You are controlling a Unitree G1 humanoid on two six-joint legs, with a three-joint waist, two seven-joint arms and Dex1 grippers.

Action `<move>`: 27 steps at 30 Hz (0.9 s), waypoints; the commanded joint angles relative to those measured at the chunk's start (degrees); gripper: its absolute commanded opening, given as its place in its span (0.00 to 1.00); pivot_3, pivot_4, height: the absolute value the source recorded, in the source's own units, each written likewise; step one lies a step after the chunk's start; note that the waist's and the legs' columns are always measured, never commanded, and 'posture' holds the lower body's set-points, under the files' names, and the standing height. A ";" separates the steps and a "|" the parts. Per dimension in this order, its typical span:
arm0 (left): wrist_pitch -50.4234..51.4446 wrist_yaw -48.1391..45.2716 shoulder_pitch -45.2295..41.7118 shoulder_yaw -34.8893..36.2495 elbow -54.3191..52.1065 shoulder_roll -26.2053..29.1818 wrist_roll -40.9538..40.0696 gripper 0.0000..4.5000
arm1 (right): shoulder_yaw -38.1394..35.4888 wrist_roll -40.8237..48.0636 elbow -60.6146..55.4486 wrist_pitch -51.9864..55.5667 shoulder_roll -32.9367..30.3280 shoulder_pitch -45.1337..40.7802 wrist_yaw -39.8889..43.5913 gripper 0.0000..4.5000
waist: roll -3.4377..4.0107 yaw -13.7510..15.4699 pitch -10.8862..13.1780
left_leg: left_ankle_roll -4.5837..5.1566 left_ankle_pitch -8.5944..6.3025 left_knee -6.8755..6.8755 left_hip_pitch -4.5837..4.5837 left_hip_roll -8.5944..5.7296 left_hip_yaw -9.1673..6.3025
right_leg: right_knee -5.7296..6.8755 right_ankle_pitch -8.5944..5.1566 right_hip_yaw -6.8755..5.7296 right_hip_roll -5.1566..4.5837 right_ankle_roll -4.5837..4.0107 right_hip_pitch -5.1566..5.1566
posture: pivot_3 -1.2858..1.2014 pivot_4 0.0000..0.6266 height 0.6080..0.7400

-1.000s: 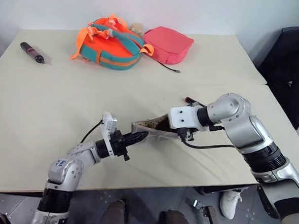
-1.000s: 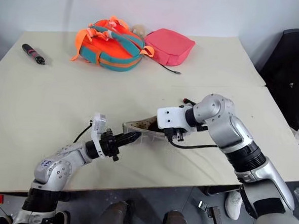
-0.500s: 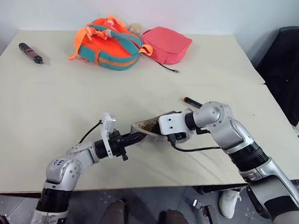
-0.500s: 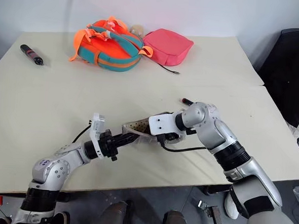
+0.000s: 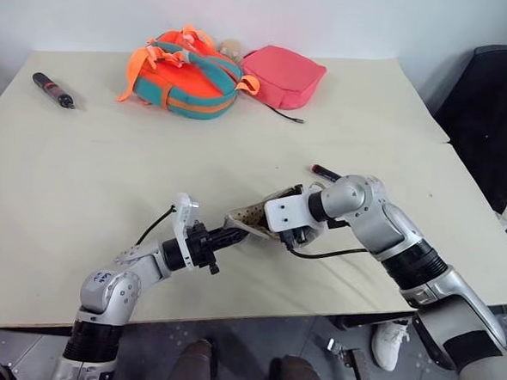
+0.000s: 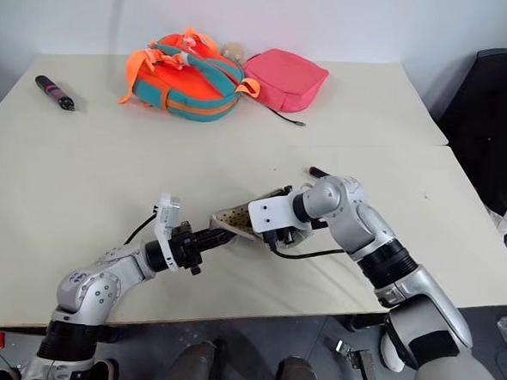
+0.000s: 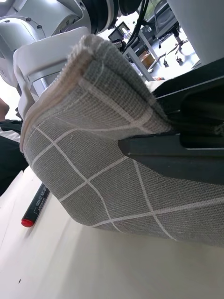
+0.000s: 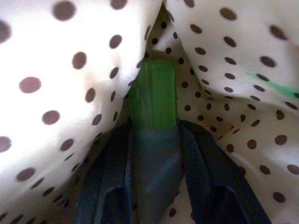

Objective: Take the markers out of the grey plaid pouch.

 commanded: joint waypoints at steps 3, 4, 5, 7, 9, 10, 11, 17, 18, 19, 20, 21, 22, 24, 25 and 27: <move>-4.32 -0.12 0.06 0.60 -1.17 0.64 2.72 0.00 | -6.44 7.59 -9.46 7.68 -2.92 0.71 5.20 0.23 | 0.00 0.18 0.00 | 0.00 0.00 0.00 -0.03 -0.01 -0.01 | -0.02 0.00 -0.01 -0.01 0.00 -0.01 | 0.52 0.24 1.00; -5.18 -0.25 -0.11 0.49 -0.91 0.86 3.45 0.00 | -7.48 9.07 -10.74 9.26 -3.28 0.67 5.91 0.23 | 0.00 0.15 0.00 | 0.00 0.00 0.00 -0.03 -0.01 -0.02 | -0.03 0.00 -0.01 -0.01 0.00 0.00 | 0.52 0.24 1.00; -5.70 -0.38 -0.21 0.39 -0.75 1.00 3.90 0.00 | -8.02 9.81 -11.41 10.16 -3.48 0.64 6.19 0.22 | 0.00 0.15 0.00 | 0.00 0.00 0.00 -0.03 -0.01 -0.01 | -0.04 0.00 -0.01 -0.01 0.00 0.00 | 0.52 0.24 1.00; -5.65 -1.14 -0.57 0.04 -0.61 1.23 3.74 0.00 | -10.19 12.99 -12.58 12.63 -3.11 0.59 6.56 0.09 | 0.00 0.14 0.00 | 0.01 0.00 -0.01 -0.03 0.00 -0.01 | -0.05 0.00 -0.01 0.00 0.00 0.01 | 0.52 0.24 1.00; -5.81 -1.09 -0.76 -0.18 -0.58 0.98 3.87 0.00 | -10.89 14.61 -13.99 14.31 -3.53 0.72 7.08 0.01 | 0.00 0.12 0.00 | 0.00 -0.01 -0.03 -0.03 0.00 -0.01 | -0.08 0.00 -0.01 -0.01 0.00 0.01 | 0.52 0.24 1.00; -6.18 -1.20 -0.77 -0.62 -0.61 0.98 4.38 0.00 | -11.03 15.09 -14.49 14.86 -3.74 0.69 7.14 0.01 | 0.00 0.12 0.00 | 0.00 -0.01 -0.03 -0.03 0.00 -0.01 | -0.07 0.00 -0.01 -0.01 0.00 0.01 | 0.52 0.24 1.00; -6.47 -1.37 -0.77 -0.93 -0.61 1.04 4.78 0.00 | -11.03 15.41 -14.79 15.19 -3.90 0.61 7.09 0.01 | 0.00 0.13 0.00 | 0.01 -0.01 -0.03 -0.03 0.00 -0.01 | -0.09 0.00 -0.01 -0.02 0.00 0.00 | 0.52 0.24 1.00; -4.45 -1.24 -0.70 0.14 -0.91 0.44 2.27 0.00 | -7.98 12.94 -13.66 14.57 -4.84 1.38 5.54 0.01 | 0.00 0.11 0.00 | 0.02 -0.02 -0.04 -0.04 -0.01 -0.01 | -0.12 0.00 -0.01 -0.04 0.00 0.00 | 0.52 0.24 1.00; -3.21 -0.76 -1.07 1.07 -0.67 0.12 0.79 0.00 | -7.04 11.94 -13.04 14.03 -4.70 1.45 4.91 0.01 | 0.00 0.11 0.00 | 0.02 -0.02 -0.04 -0.04 0.00 -0.01 | -0.11 0.00 -0.01 -0.03 0.00 0.00 | 0.52 0.24 1.00; -2.29 -0.40 -1.38 1.75 -0.47 -0.12 -0.19 0.00 | -6.42 11.28 -12.57 13.63 -4.57 1.41 4.41 0.01 | 0.00 0.08 0.00 | 0.02 -0.02 -0.05 -0.04 0.00 -0.01 | -0.11 0.00 -0.01 -0.02 0.00 0.00 | 0.52 0.24 1.00; 0.17 -0.60 -1.90 2.80 0.20 0.02 -2.49 0.00 | -5.24 9.92 -12.10 12.27 -4.39 1.43 3.66 0.04 | 0.00 0.09 0.00 | 0.02 -0.02 -0.05 -0.05 0.01 -0.02 | -0.11 0.00 -0.01 -0.03 0.00 -0.01 | 0.52 0.24 1.00; 2.91 -0.92 -2.36 3.74 0.93 0.32 -4.95 0.00 | -4.42 9.37 -12.09 12.26 -4.14 1.21 3.63 0.09 | 0.00 0.07 0.00 | 0.02 -0.02 -0.05 -0.05 0.00 -0.01 | -0.11 0.00 -0.01 -0.03 0.00 -0.01 | 0.52 0.24 1.00; 6.03 -1.48 -2.69 4.61 1.44 0.77 -7.77 0.00 | -3.72 8.97 -11.94 11.70 -3.96 0.71 3.81 0.14 | 0.00 0.05 0.00 | 0.02 -0.01 -0.04 -0.04 0.01 -0.02 | -0.10 0.00 -0.01 -0.02 0.00 -0.01 | 0.52 0.24 1.00; 9.40 -1.96 -3.15 5.52 2.39 1.48 -10.22 0.00 | -3.33 8.60 -10.94 10.97 -2.84 -1.05 3.40 0.28 | 0.00 0.00 0.00 | 0.02 -0.01 -0.04 -0.04 0.01 -0.02 | -0.06 0.00 -0.01 -0.02 0.00 -0.03 | 0.52 0.24 1.00; 10.49 -2.33 -3.26 5.79 2.85 1.78 -10.95 0.00 | -3.32 8.56 -10.40 11.06 -2.56 -1.67 3.44 0.28 | 0.00 -0.17 0.01 | 0.02 -0.01 -0.04 -0.04 0.00 -0.02 | -0.06 0.00 -0.01 -0.02 0.00 -0.04 | 0.52 0.24 1.00; 11.83 -2.84 -3.42 6.38 4.16 2.42 -11.46 0.00 | -2.79 7.85 -9.56 10.77 -2.93 -2.39 4.14 0.28 | 0.00 -0.11 0.01 | 0.02 -0.01 -0.04 -0.04 0.00 0.00 | -0.01 0.00 0.01 -0.02 0.00 -0.07 | 0.52 0.24 1.00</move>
